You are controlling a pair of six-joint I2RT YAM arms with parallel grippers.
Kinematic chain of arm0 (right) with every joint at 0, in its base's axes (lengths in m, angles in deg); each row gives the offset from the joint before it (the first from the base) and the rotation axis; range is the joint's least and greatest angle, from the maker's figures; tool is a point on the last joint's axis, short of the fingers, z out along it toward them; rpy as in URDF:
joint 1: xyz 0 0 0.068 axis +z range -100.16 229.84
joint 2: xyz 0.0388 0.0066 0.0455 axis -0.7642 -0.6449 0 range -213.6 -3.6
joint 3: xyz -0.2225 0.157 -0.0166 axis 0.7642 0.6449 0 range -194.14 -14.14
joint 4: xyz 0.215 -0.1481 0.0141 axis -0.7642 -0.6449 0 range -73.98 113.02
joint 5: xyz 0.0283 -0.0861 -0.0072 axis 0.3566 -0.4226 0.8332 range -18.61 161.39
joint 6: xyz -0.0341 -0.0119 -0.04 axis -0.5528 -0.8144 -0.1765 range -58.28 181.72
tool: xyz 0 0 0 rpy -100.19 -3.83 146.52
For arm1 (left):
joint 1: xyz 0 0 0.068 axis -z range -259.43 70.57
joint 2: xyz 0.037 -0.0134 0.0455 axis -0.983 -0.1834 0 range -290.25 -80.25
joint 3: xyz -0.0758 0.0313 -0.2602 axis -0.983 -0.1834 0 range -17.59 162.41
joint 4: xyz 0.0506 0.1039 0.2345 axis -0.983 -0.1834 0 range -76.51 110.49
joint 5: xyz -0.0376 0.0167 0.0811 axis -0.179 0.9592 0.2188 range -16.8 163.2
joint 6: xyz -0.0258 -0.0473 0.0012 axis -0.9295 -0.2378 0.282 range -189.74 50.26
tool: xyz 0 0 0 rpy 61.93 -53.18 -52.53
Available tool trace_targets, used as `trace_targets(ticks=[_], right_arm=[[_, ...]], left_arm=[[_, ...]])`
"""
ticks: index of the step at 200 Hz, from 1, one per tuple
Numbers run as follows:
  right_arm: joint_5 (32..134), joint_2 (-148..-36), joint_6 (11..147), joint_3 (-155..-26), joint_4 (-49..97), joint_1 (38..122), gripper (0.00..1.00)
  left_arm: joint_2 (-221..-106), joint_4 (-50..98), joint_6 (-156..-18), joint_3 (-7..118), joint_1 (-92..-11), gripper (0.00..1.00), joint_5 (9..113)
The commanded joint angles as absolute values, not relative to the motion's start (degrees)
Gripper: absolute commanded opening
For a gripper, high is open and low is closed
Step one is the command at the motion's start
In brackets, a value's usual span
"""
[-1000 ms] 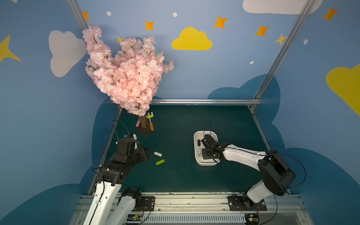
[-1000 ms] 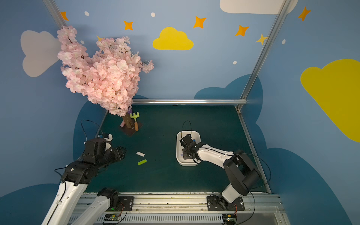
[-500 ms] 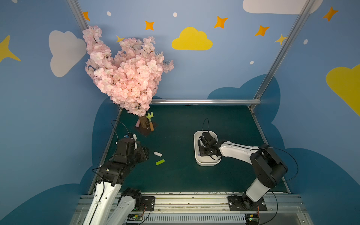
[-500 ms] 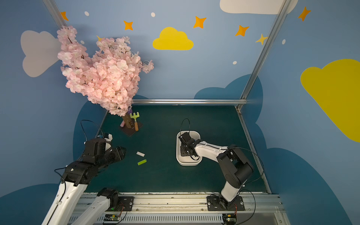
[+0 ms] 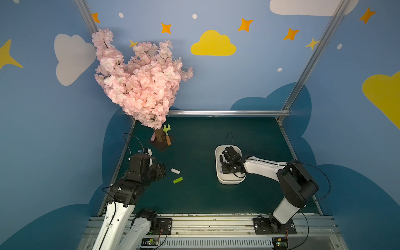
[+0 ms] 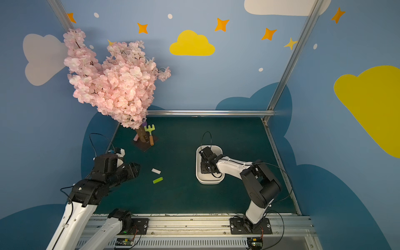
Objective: Put the usb flash drive into the storage box
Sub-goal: Place the USB flash in the storage box.
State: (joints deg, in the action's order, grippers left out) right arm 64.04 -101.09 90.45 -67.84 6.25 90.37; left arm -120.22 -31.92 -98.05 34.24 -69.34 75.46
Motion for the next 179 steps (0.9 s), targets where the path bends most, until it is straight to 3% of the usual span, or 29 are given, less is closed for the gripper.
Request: trace_targets(ticks=[1, 84, 124, 151, 179], right_arm=[[64.62, -99.22, 90.45, -68.99, 4.93, 89.96, 0.28], [64.09, -82.51, 86.58, -70.21, 1.09, 88.22, 0.33], [63.64, -78.29, 82.51, -68.74, 4.5, 85.71, 0.33], [59.28, -74.81, 81.53, -61.94, 10.21, 85.46, 0.35], [55.76, -71.05, 85.47, -54.51, 16.45, 85.24, 0.36]], left_arm=[[-120.03, -31.19, -97.66, 33.92, -69.25, 0.58, 75.05], [-121.46, -30.21, -97.57, 33.21, -69.0, 0.59, 73.63], [-129.4, -30.56, -100.89, 33.3, -63.09, 0.57, 73.18], [-132.68, -20.99, -106.89, 25.68, -61.59, 0.54, 66.97], [-136.29, -13.07, -109.26, 17.35, -60.94, 0.53, 68.72]])
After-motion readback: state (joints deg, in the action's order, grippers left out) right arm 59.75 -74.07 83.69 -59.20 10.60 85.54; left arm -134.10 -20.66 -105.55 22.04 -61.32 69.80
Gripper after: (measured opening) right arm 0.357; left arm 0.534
